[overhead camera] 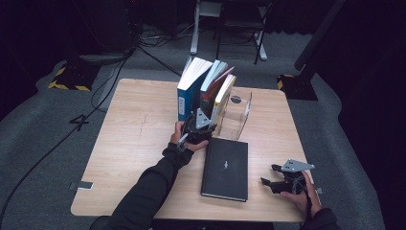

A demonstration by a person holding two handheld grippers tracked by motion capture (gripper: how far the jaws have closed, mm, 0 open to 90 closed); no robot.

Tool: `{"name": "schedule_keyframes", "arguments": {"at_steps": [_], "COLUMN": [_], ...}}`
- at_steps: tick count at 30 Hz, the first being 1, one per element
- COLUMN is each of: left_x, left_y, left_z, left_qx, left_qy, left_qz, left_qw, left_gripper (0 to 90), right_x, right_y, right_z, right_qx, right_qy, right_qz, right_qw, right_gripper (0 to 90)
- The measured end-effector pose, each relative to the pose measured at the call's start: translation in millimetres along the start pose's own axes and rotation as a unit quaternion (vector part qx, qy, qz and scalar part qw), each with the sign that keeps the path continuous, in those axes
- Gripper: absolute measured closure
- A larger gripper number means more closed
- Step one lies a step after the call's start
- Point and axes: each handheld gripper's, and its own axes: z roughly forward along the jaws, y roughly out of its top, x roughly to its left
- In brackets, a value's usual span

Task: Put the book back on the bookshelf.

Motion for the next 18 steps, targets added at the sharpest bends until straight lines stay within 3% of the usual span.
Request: {"name": "schedule_keyframes", "arguments": {"at_steps": [4,11,16,18], "left_x": [0.4,-3.1,-0.4,-0.4], "left_y": [-3.6,-2.6,-2.0,-1.1], "left_z": [9.1,16.2,22.8,25.1], "left_qx": [0.005,0.002,-0.005,-0.005], "left_qy": [0.004,0.013,0.029,0.032], "left_qz": [-0.004,-0.009,-0.033,-0.033], "left_qw": [1.0000,0.9999,0.9990,0.9989], "left_gripper": [66.1,67.7,69.7,69.9], "right_x": [0.0,-0.1,-0.1,0.0], "right_y": [0.0,0.0,0.1,0.1], "right_z": [0.0,0.0,0.1,0.1], "right_qx": [0.000,0.000,0.000,0.000], "right_qy": [0.000,0.000,0.000,0.000], "right_qz": [0.000,0.000,0.000,0.000], "right_qw": [1.0000,1.0000,1.0000,1.0000], "right_gripper": [23.7,23.7,23.7,23.7]}}
